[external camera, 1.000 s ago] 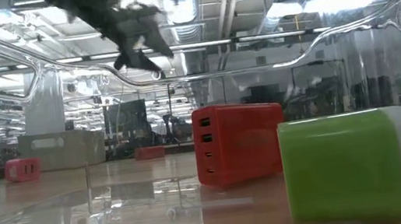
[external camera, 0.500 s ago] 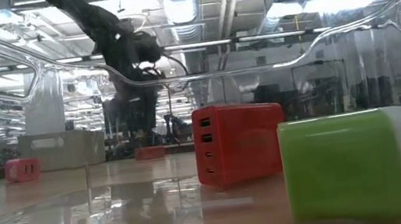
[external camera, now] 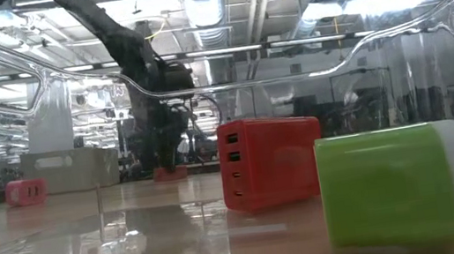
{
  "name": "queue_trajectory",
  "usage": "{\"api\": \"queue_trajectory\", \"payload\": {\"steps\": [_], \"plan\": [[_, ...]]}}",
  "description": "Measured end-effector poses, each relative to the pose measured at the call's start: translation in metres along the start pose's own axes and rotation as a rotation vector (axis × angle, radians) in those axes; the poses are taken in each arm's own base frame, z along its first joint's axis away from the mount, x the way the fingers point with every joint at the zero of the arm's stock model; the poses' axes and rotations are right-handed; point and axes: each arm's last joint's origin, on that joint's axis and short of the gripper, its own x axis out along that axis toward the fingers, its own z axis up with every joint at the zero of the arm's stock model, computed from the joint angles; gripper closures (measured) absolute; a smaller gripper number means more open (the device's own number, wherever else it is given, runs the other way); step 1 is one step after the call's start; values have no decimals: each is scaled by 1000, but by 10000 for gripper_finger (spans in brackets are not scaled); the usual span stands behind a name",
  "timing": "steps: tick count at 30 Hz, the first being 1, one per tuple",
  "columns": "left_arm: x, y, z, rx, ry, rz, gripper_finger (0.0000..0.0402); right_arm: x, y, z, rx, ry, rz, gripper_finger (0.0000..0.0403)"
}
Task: Pick & Place Office items
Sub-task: Put the red charger adapter into the transparent bin
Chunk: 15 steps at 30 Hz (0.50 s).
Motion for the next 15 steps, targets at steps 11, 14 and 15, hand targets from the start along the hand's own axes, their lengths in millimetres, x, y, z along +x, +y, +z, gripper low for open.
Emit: {"api": "queue_trajectory", "payload": {"steps": [11, 14, 15], "plan": [[-1, 6, 8, -22, -73, -14, 83, 0, 0, 0, -3, 1, -2, 179], [1, 5, 7, -22, -65, -15, 99, 0, 0, 0, 3, 1, -2, 179], [1, 5, 7, -21, -59, -15, 104, 0, 0, 0, 5, 1, -2, 179]]}}
